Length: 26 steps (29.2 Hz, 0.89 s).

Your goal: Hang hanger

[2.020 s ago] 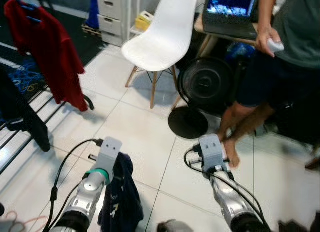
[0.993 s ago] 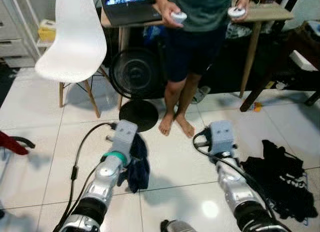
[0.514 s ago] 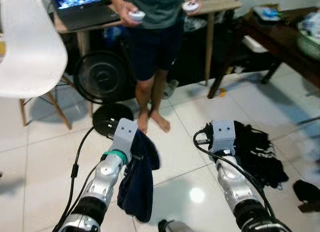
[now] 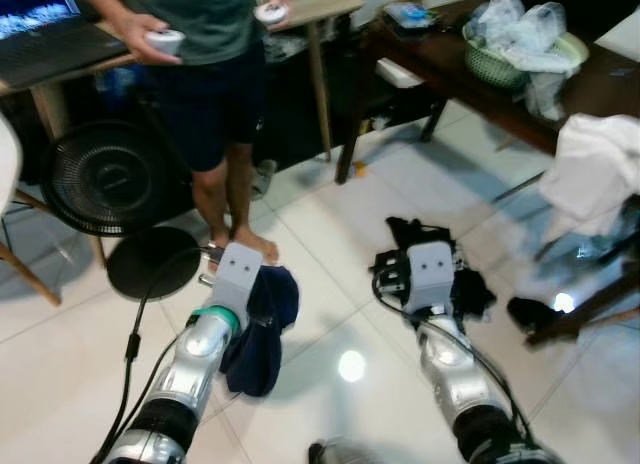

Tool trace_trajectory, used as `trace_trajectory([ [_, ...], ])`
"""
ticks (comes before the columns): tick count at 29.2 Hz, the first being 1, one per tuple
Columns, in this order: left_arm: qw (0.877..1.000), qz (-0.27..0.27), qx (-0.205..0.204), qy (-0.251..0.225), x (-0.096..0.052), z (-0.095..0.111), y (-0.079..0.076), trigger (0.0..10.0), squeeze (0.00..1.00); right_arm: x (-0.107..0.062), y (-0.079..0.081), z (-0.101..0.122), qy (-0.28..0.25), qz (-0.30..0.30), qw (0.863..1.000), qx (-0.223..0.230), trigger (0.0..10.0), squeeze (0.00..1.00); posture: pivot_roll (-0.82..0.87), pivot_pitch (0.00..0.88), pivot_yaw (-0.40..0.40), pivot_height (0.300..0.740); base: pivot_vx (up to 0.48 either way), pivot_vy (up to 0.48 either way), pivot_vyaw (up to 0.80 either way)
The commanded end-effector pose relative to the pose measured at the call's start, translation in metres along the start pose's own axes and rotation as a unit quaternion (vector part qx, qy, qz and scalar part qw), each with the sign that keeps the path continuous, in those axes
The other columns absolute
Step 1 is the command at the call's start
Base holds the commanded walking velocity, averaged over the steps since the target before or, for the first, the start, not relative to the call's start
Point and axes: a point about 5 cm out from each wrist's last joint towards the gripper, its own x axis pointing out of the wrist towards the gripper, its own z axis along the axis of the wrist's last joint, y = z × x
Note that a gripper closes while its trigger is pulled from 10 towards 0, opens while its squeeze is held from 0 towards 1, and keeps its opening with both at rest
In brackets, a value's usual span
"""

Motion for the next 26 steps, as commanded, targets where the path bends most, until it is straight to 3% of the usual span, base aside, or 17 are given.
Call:
trace_trajectory([
  [1,1.0,-0.006,0.0,-0.003,0.0,0.0002,-0.0042,10.0,0.0,-0.0001,-0.0023,-0.0002,-0.001,-0.002,1.0,-0.001,10.0,0.52,-0.05,0.006,0.028,0.74,0.0,0.0,0.0],
  [2,1.0,-0.006,0.0,-0.003,0.0,0.0002,-0.0042,10.0,0.0,-0.0001,-0.0023,-0.0002,-0.001,-0.002,1.0,-0.001,10.0,0.52,-0.05,0.006,0.028,0.74,0.0,0.0,0.0],
  [3,1.0,-0.006,0.001,-0.003,0.0,0.0002,-0.0043,10.0,0.0,0.0,-0.0021,0.0003,-0.002,0.0,1.0,-0.001,10.0,1.0,-0.05,0.005,0.026,0.74,0.0,0.0,0.0],
  [8,1.0,-0.006,0.0,-0.002,-0.0001,0.0001,-0.0041,10.0,0.0,0.0001,-0.0023,0.001,-0.004,-0.001,1.0,-0.005,10.0,1.0,-0.05,0.005,0.026,0.74,0.0,0.0,0.0],
  [9,1.0,-0.005,0.0,-0.002,-0.0002,0.0,-0.0041,10.0,0.0,0.0002,-0.0024,0.0012,-0.005,-0.002,1.0,-0.007,10.0,0.14,-0.05,0.005,0.026,0.74,0.0,0.0,0.0],
  [10,1.0,-0.005,0.0,-0.002,-0.0002,0.0,-0.0041,10.0,0.0,0.0002,-0.0024,0.0012,-0.005,-0.002,1.0,-0.007,10.0,0.14,-0.05,0.005,0.026,0.74,0.0,0.0,0.0],
  [11,1.0,-0.005,0.0,-0.002,-0.0003,-0.0001,-0.0041,10.0,0.0,0.0003,-0.0024,0.0013,-0.005,-0.002,1.0,-0.008,10.0,0.0,-0.05,0.005,0.026,0.74,0.0,0.0,0.0],
  [16,1.0,-0.005,-0.001,-0.002,-0.0003,0.0,-0.0045,10.0,0.0,0.0002,-0.0021,0.0017,-0.007,0.0,1.0,-0.006,9.8,0.0,-0.05,0.008,0.025,0.74,0.0,0.0,0.0],
  [17,1.0,-0.005,-0.001,-0.002,-0.0003,0.0,-0.0046,10.0,0.0,0.0,-0.0014,0.0023,-0.01,0.003,1.0,-0.004,0.0,0.0,-0.05,0.008,0.025,0.74,0.0,0.0,0.0],
  [26,1.0,-0.004,-0.003,0.0,-0.0007,-0.0009,-0.0052,10.0,0.0,-0.0014,-0.0001,0.0025,-0.014,0.007,1.0,0.001,0.0,0.0,-0.05,0.013,0.023,0.74,0.0,0.0,0.0],
])
